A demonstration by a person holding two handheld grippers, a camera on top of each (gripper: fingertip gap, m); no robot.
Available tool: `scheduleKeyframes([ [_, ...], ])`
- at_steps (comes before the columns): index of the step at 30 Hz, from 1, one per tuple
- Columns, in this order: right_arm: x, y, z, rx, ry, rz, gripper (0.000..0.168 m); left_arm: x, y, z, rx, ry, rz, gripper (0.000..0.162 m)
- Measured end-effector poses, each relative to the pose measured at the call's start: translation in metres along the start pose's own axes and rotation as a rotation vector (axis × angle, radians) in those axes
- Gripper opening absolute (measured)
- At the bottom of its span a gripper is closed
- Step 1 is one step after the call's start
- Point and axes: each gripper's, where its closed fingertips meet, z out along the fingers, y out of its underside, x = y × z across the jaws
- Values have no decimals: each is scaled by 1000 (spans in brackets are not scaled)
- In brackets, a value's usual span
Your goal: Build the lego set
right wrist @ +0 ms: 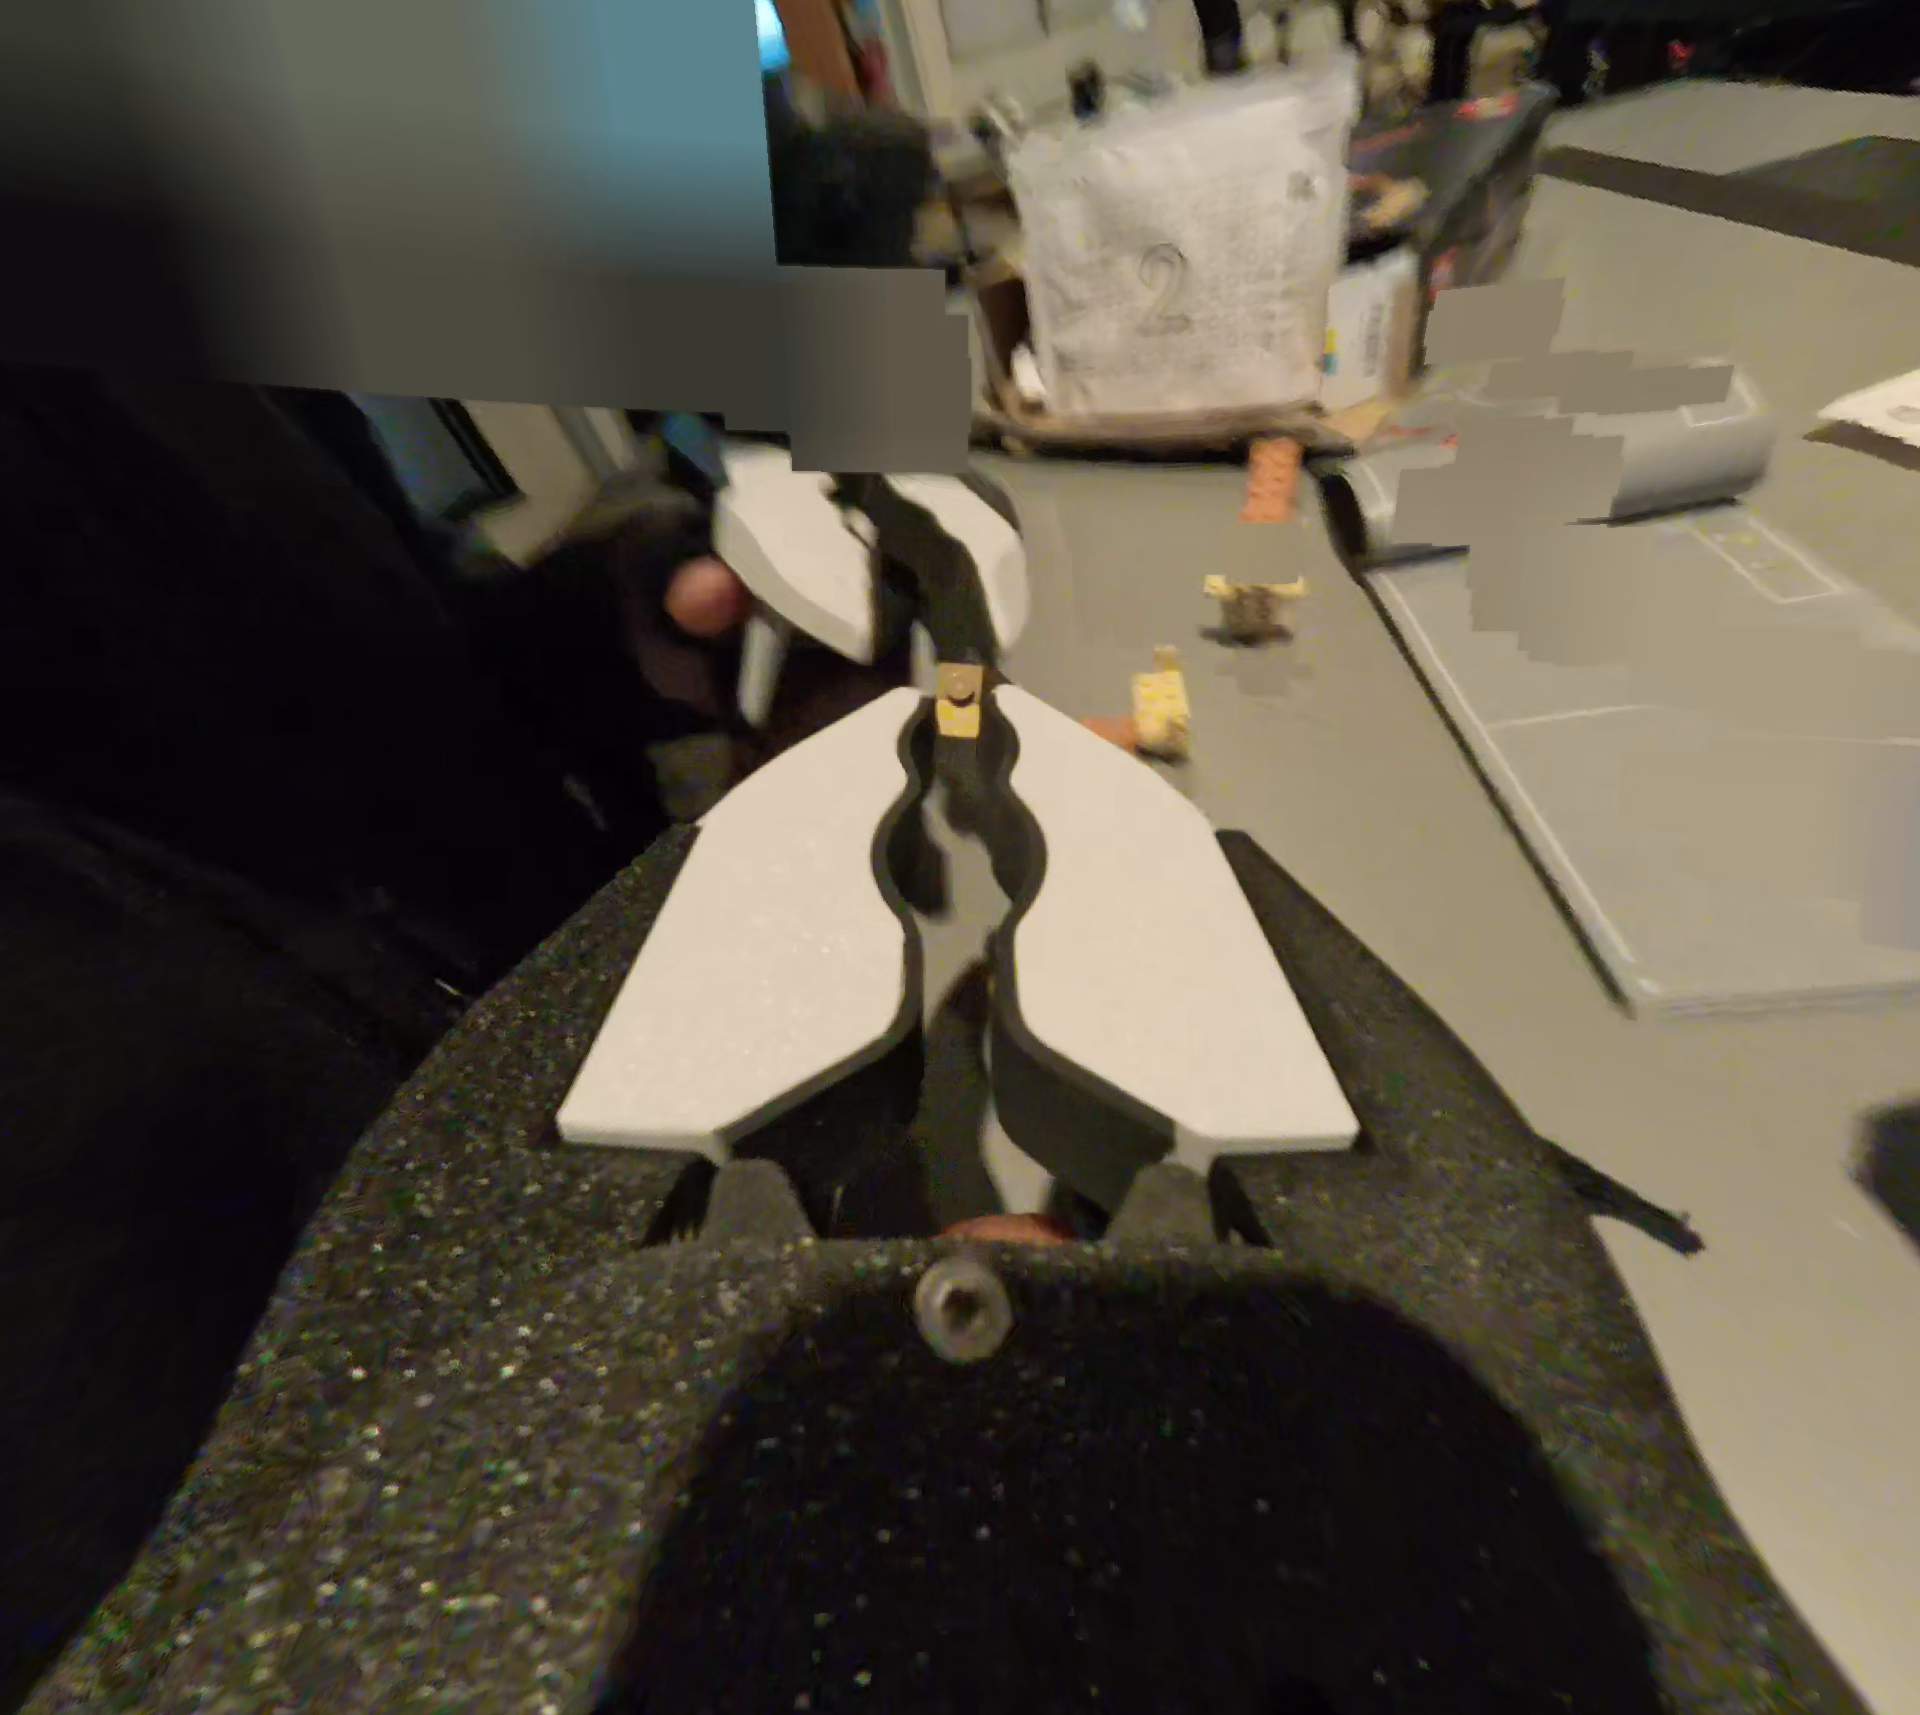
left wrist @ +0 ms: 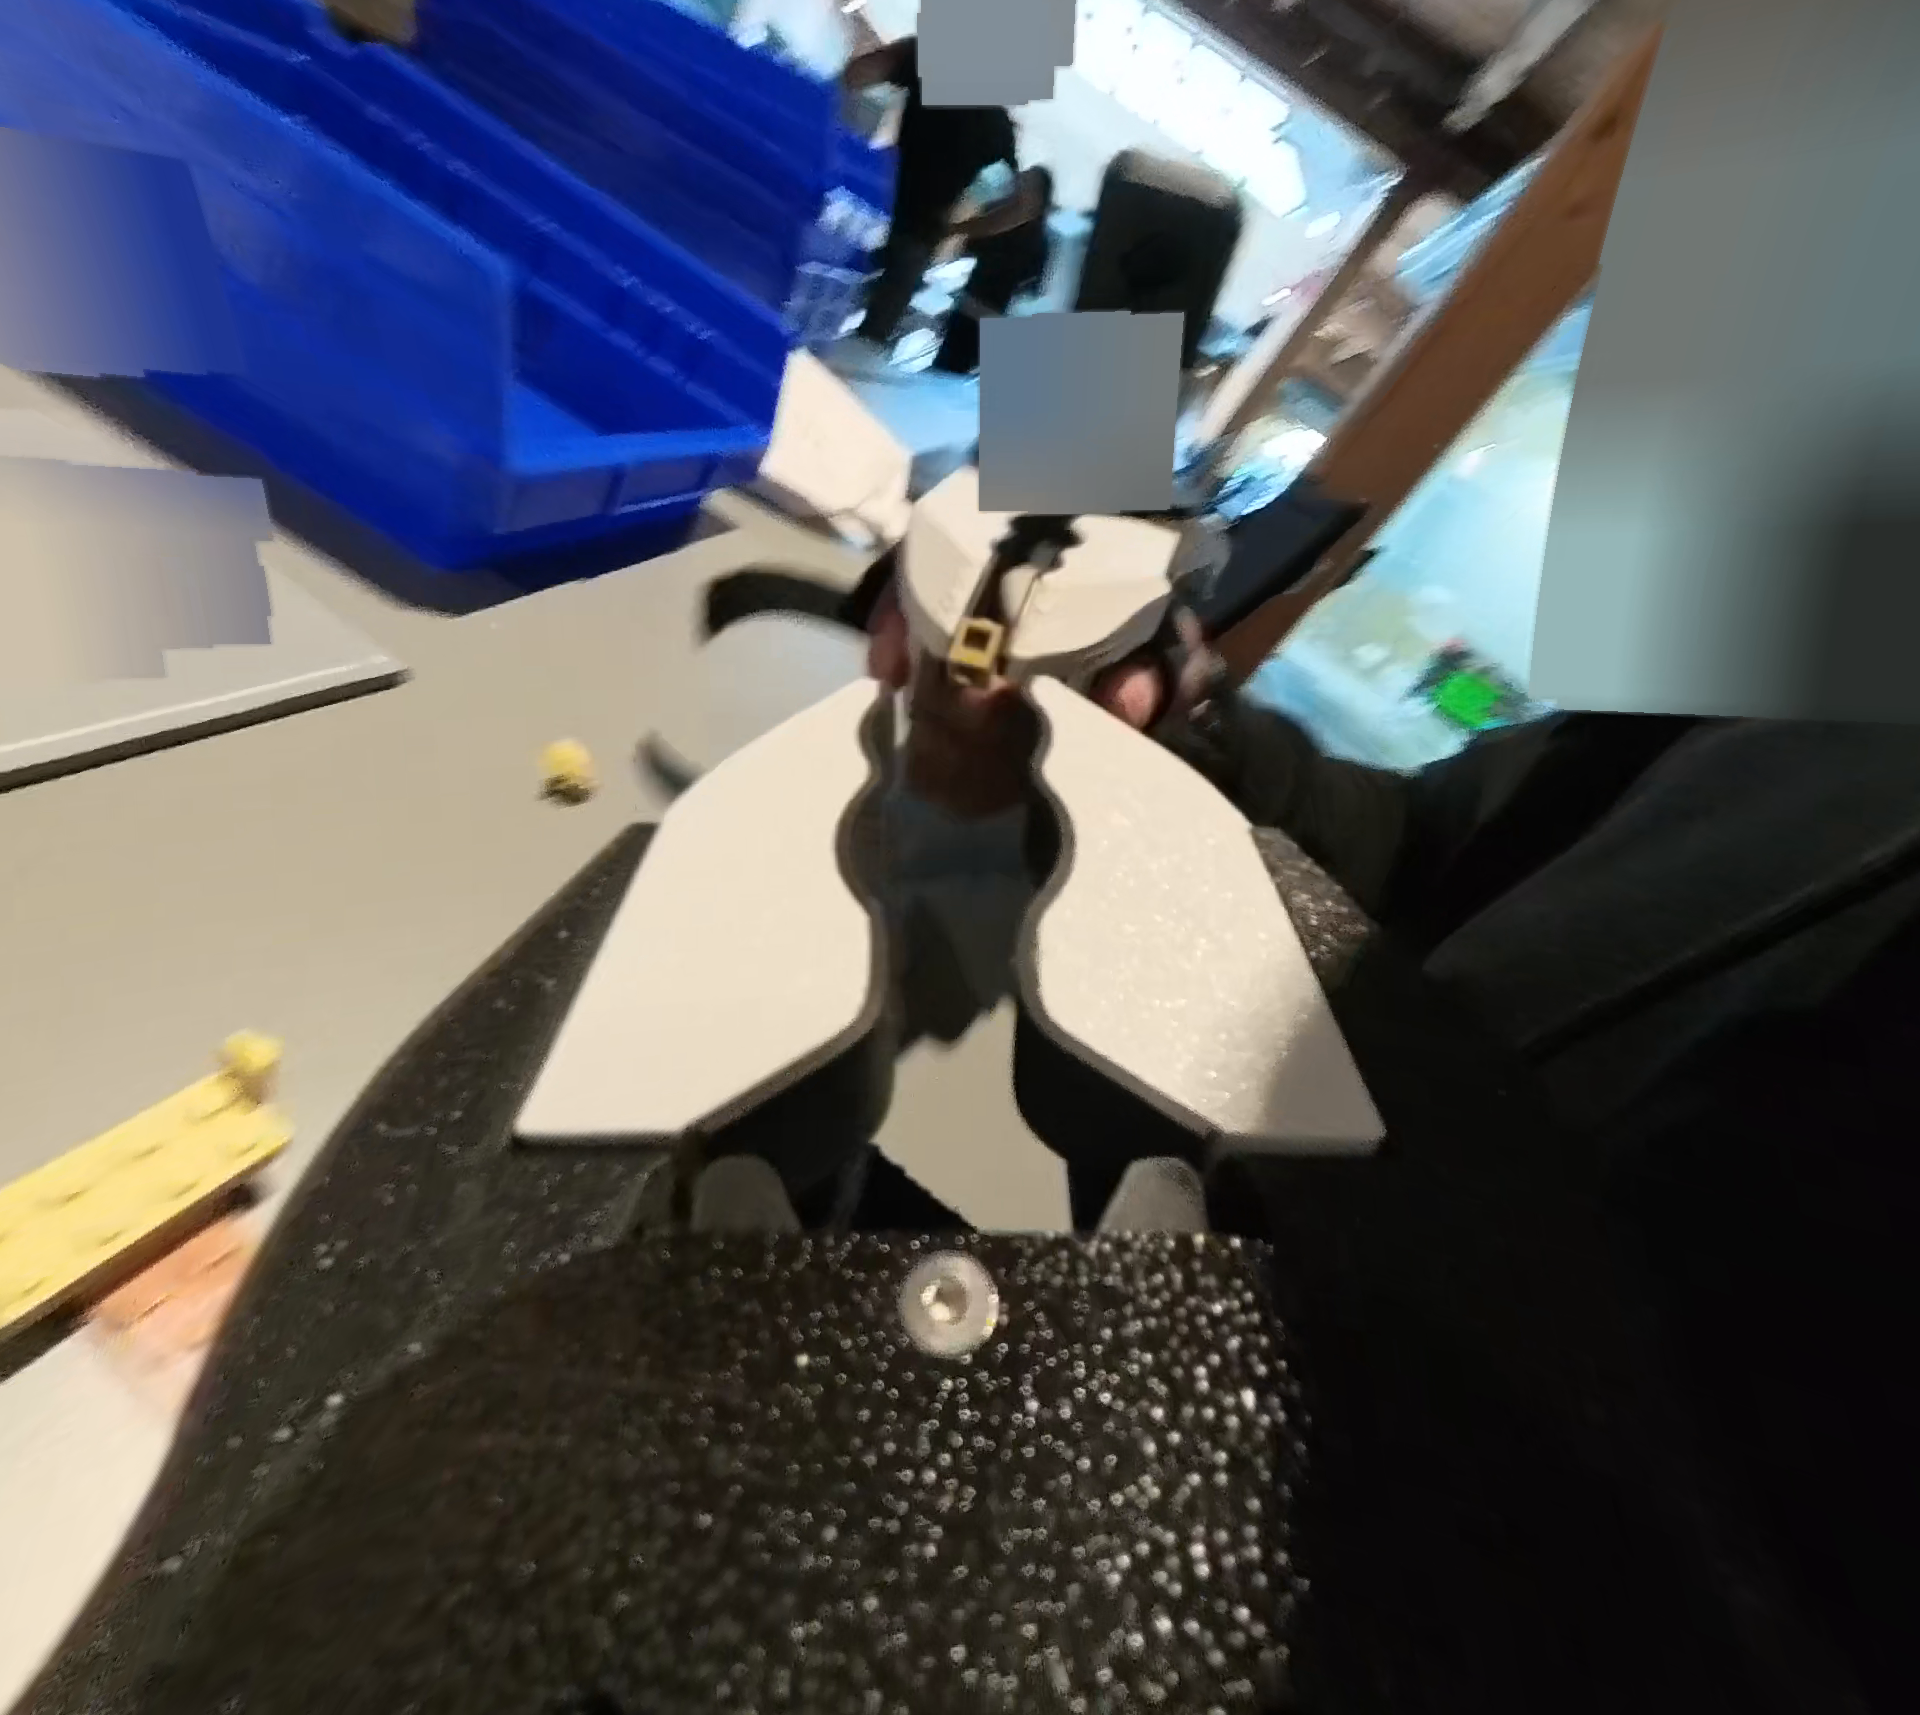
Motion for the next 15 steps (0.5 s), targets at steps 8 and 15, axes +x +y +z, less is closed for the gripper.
scheduleKeyframes([
  [8,60,93,-30,-711,323,-287,8,-18,4,-19,-75,-128,87,21],
  [15,59,99,-29,-717,310,-263,25,-16,9,-32,-108,-120,91,20],
])
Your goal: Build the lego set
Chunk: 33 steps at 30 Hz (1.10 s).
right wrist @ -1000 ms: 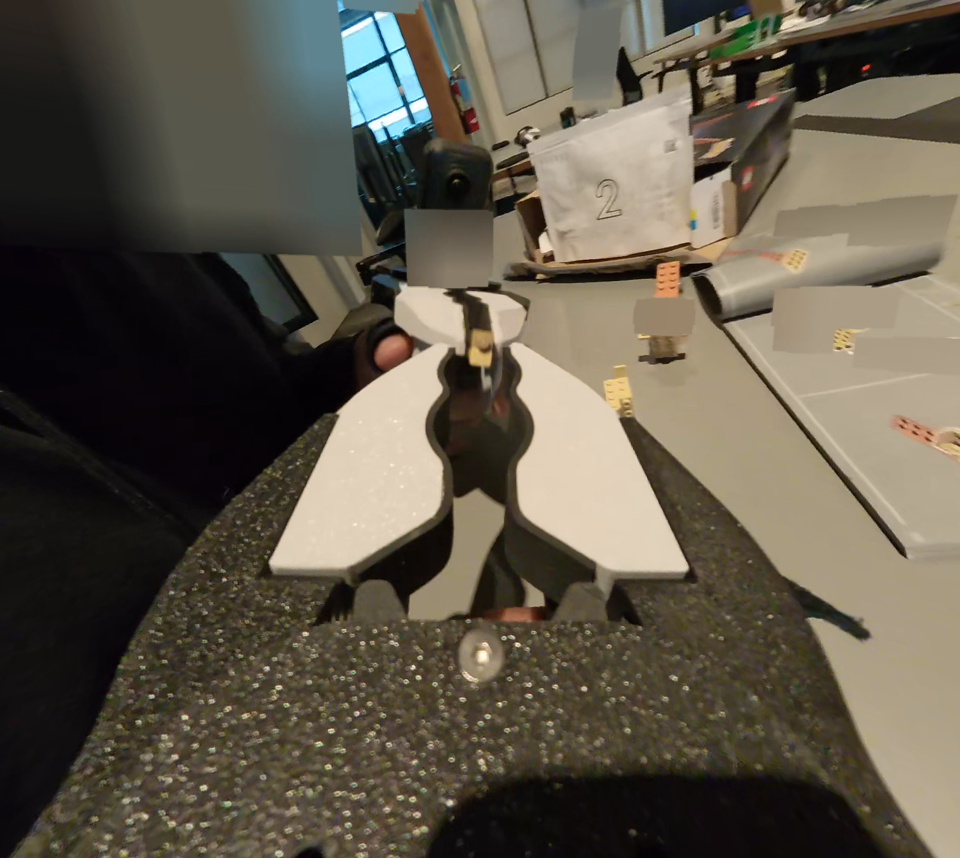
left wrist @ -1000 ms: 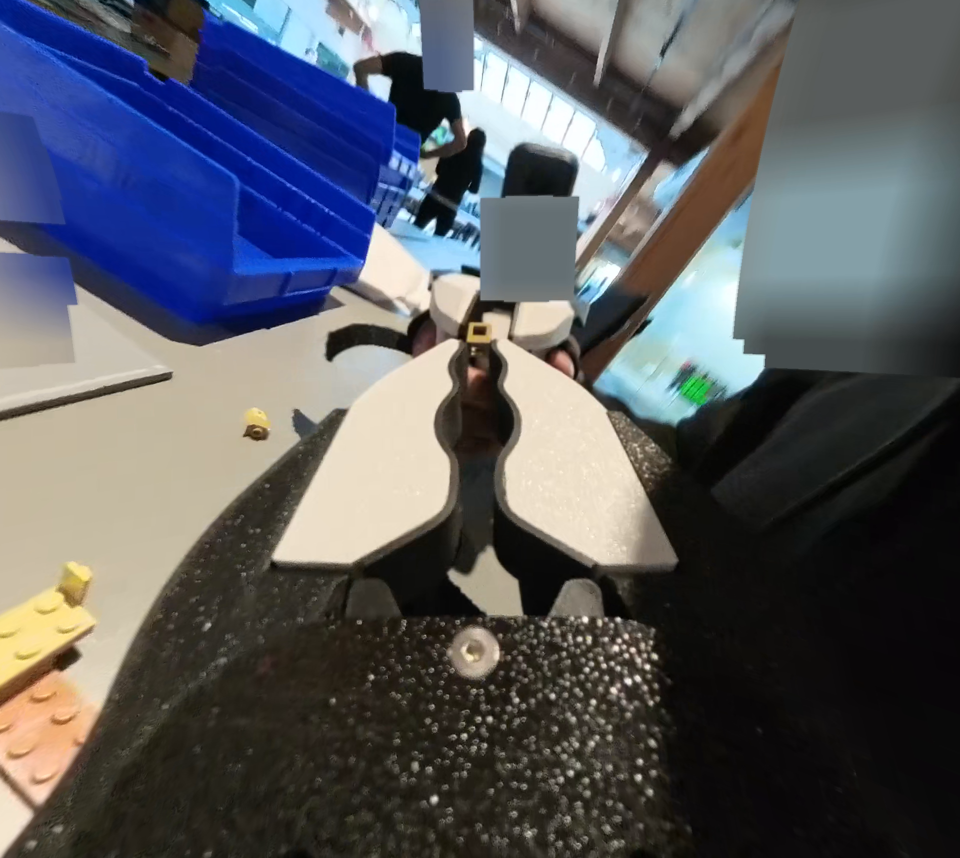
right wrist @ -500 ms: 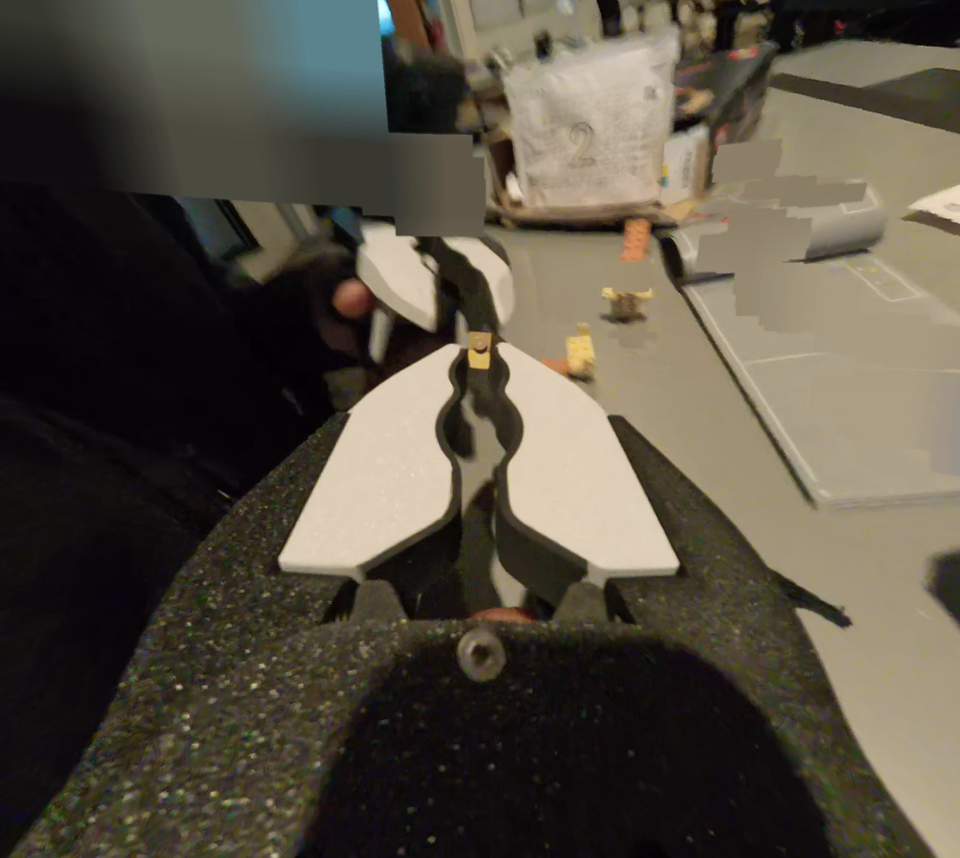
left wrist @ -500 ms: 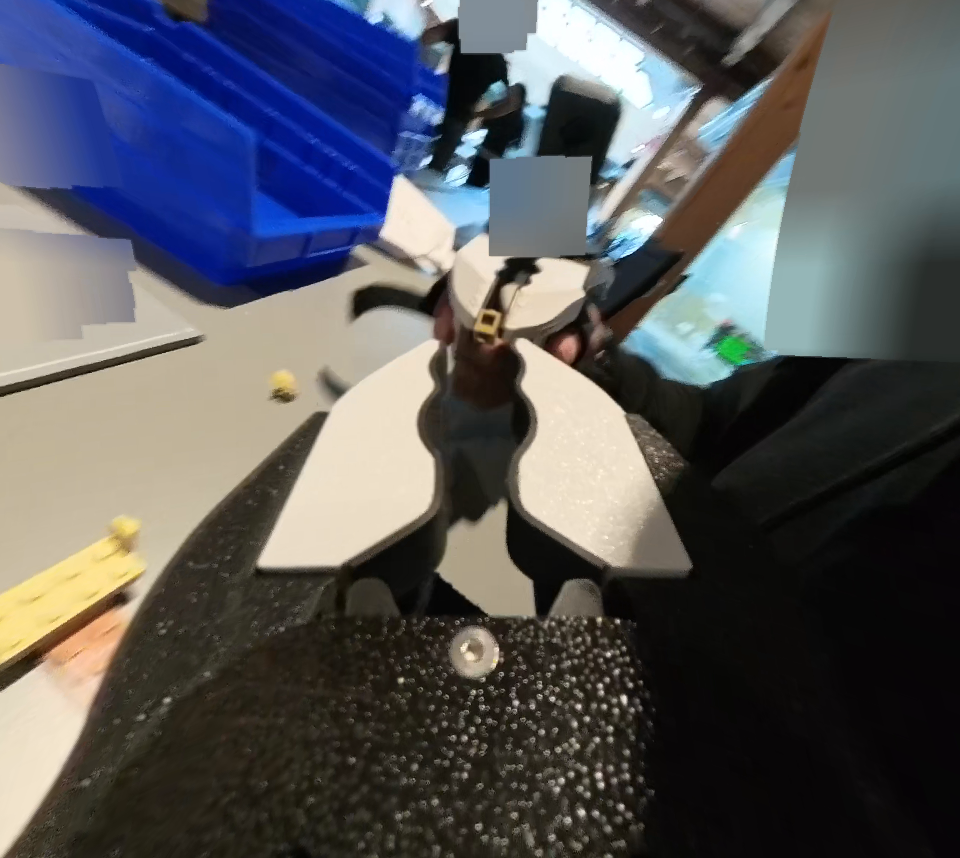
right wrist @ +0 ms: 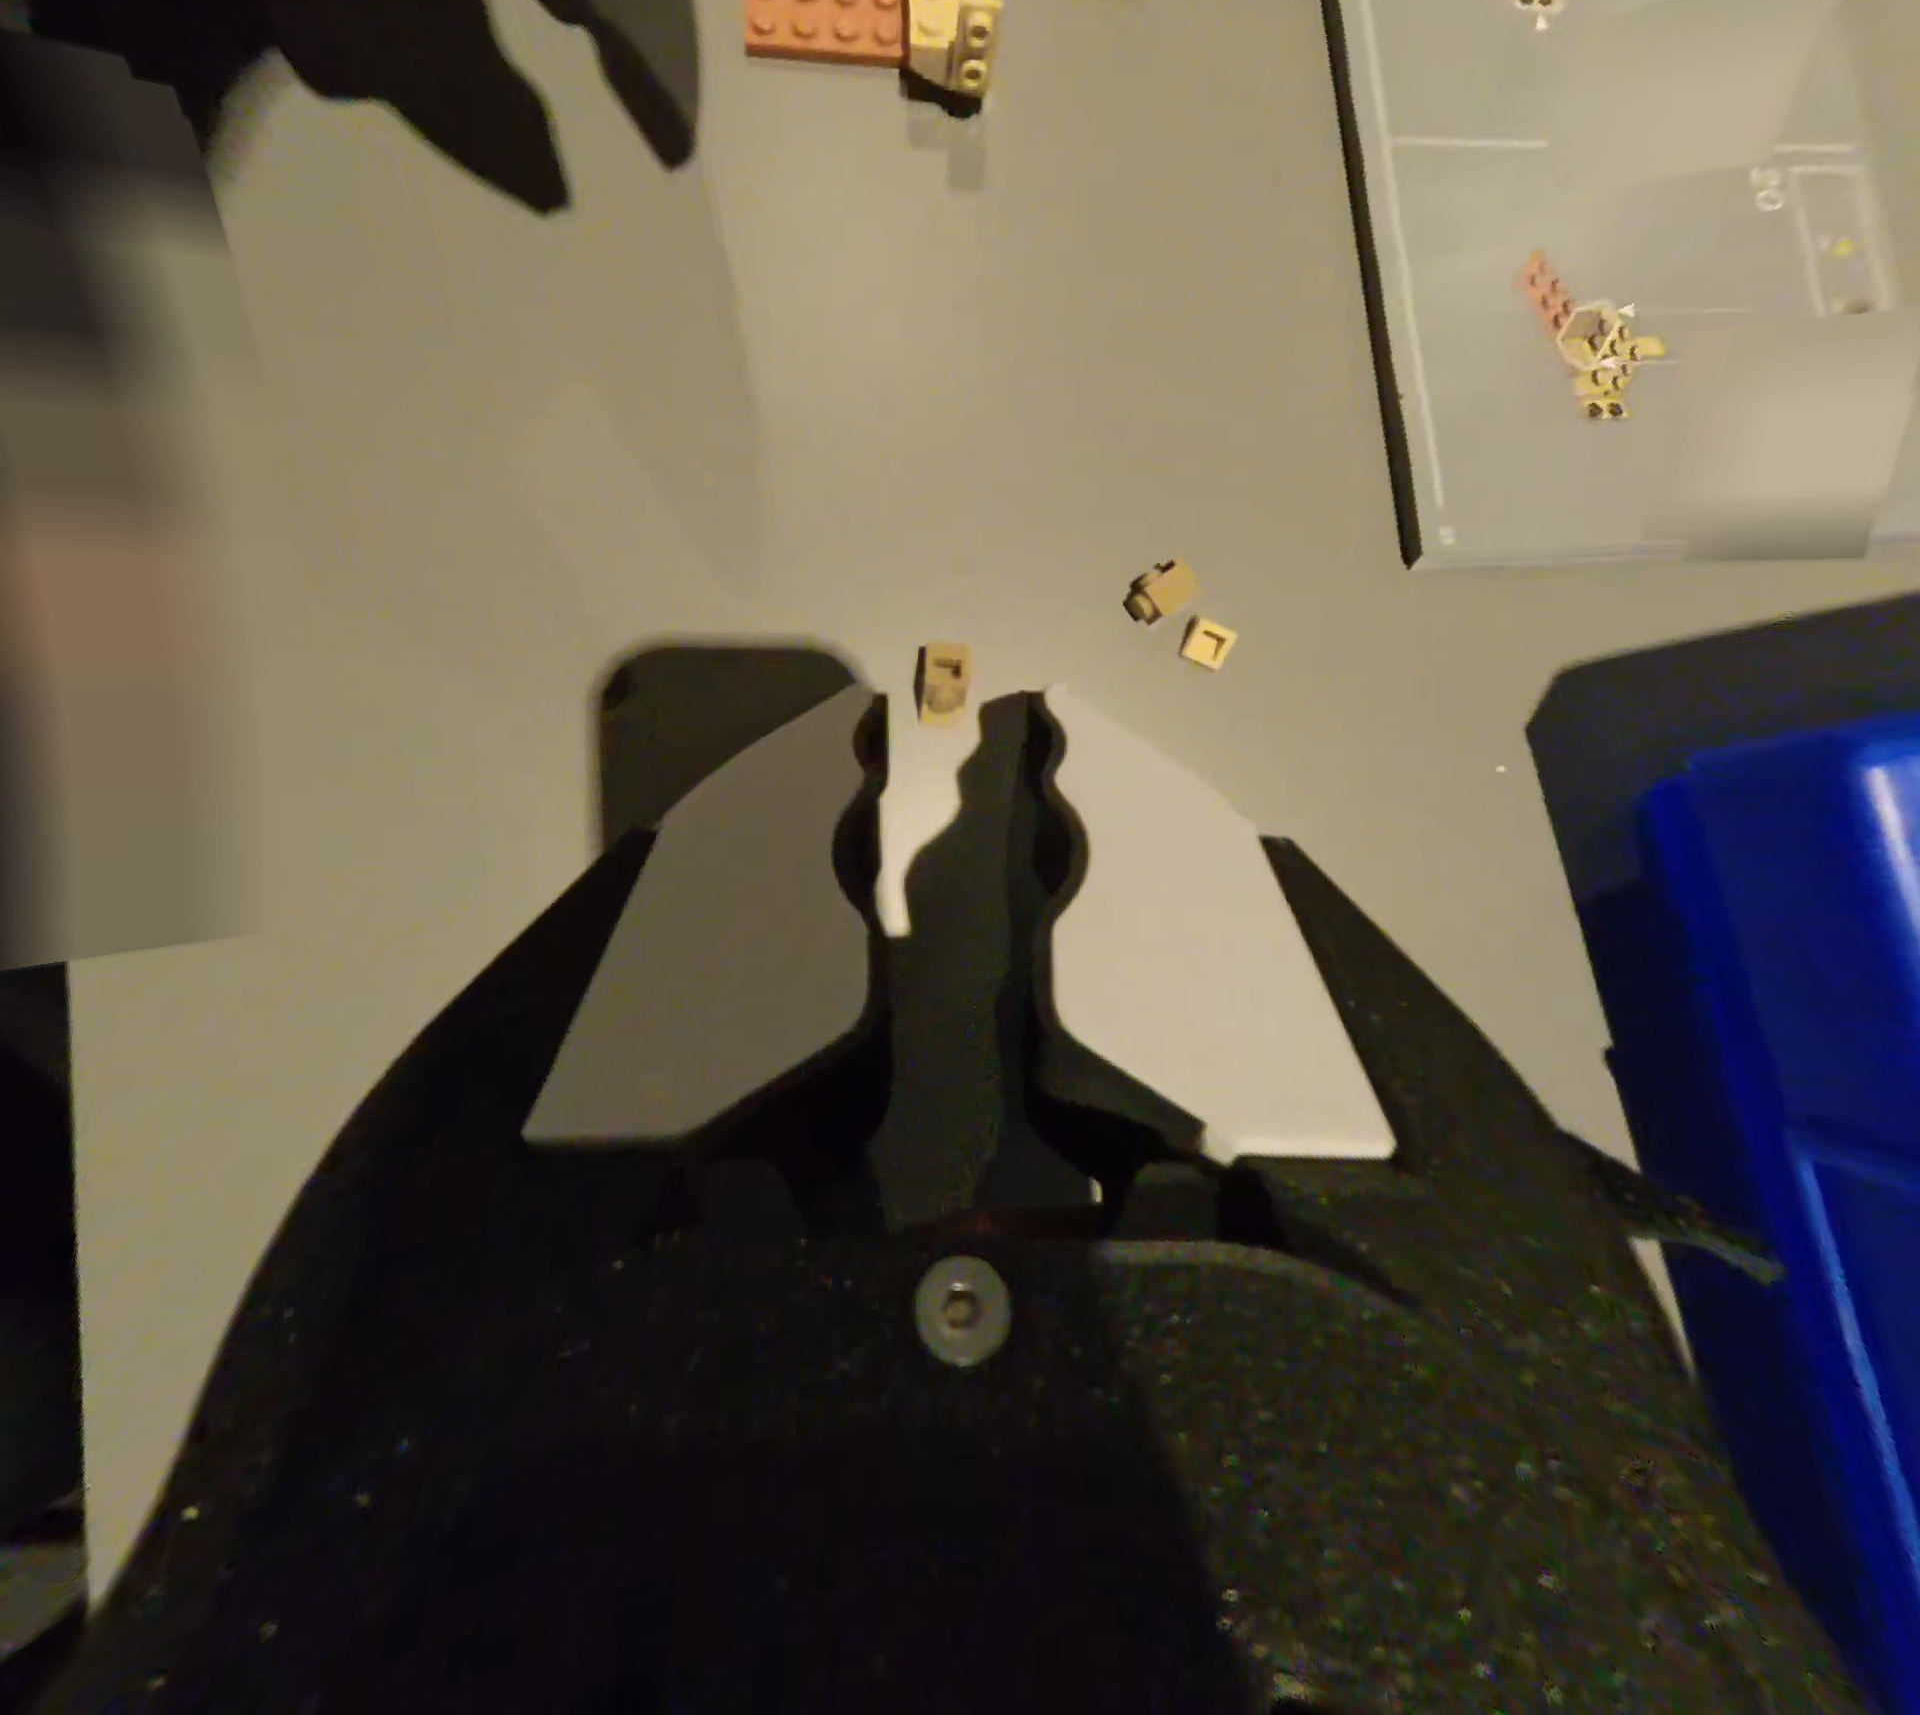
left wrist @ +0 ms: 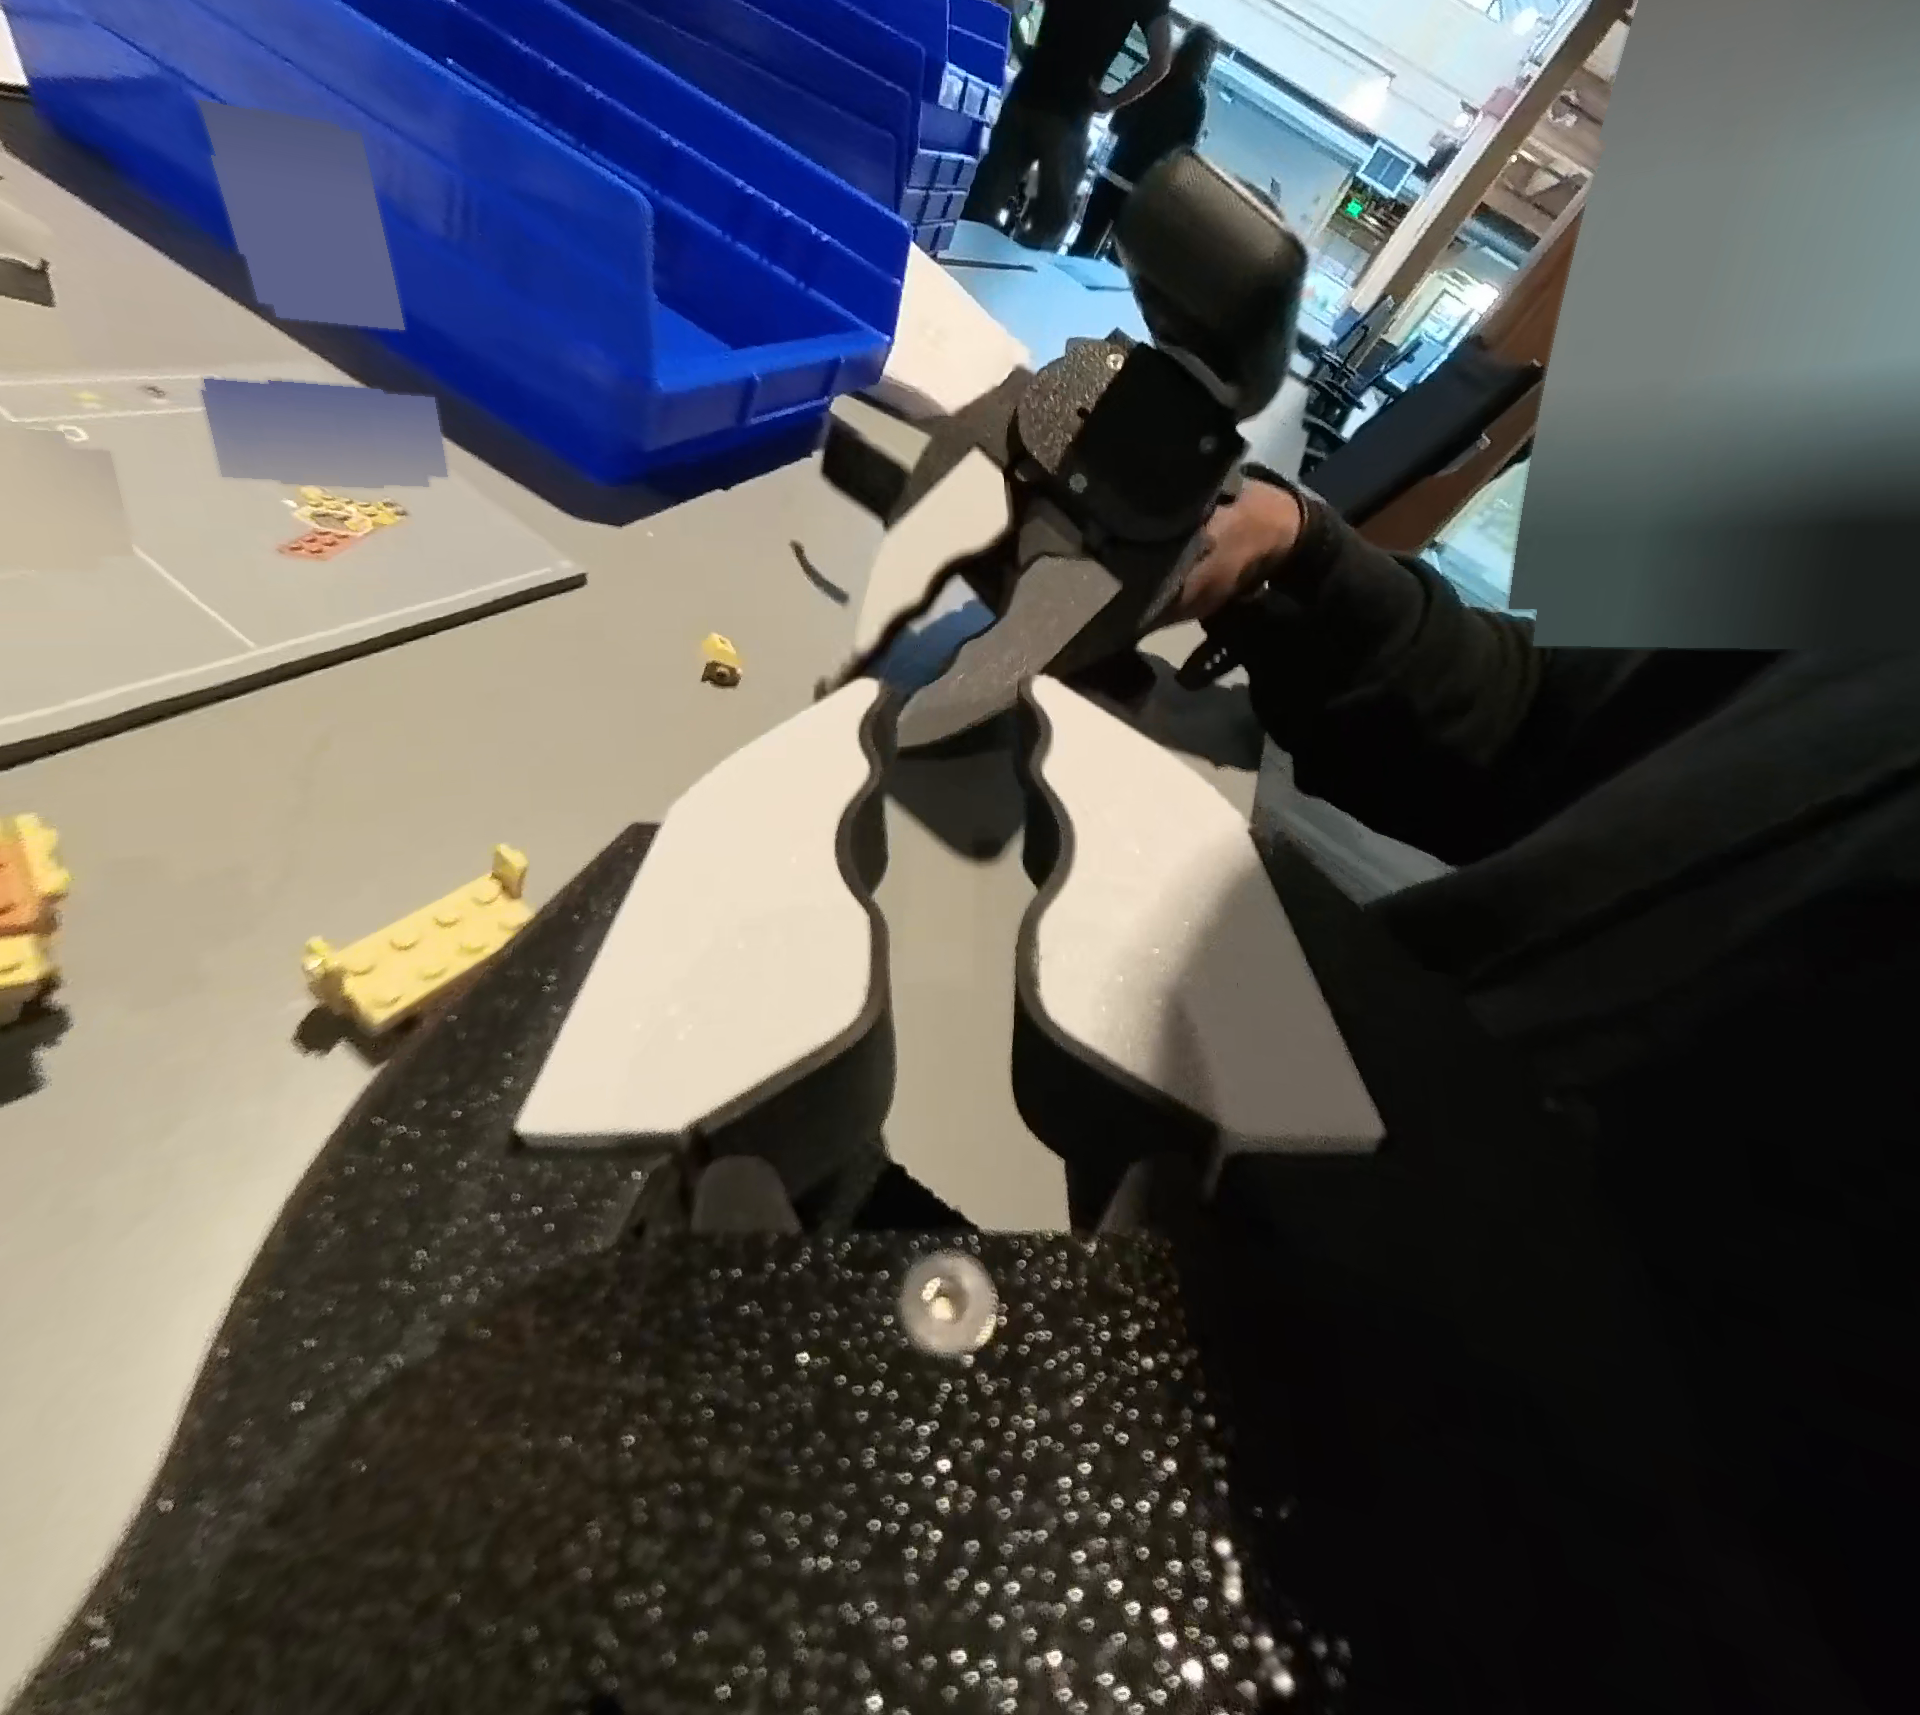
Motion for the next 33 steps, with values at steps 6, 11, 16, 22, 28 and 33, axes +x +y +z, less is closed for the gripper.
scheduleKeyframes([
  [6,25,-19,-24,135,18,120,20,-19,-11,-44,61,-65,23,20],
  [11,39,-11,-5,9,97,123,18,-67,-4,-84,24,-348,106,19],
  [16,38,-15,8,5,92,165,16,-64,-2,-82,2,-356,145,18],
  [22,39,-14,12,-14,98,201,14,-65,5,-75,-47,-318,119,17],
  [28,38,-16,17,-26,103,196,12,-66,6,-73,-57,-297,99,16],
  [33,40,-13,21,-66,118,174,10,-65,5,-74,-53,-296,103,15],
])
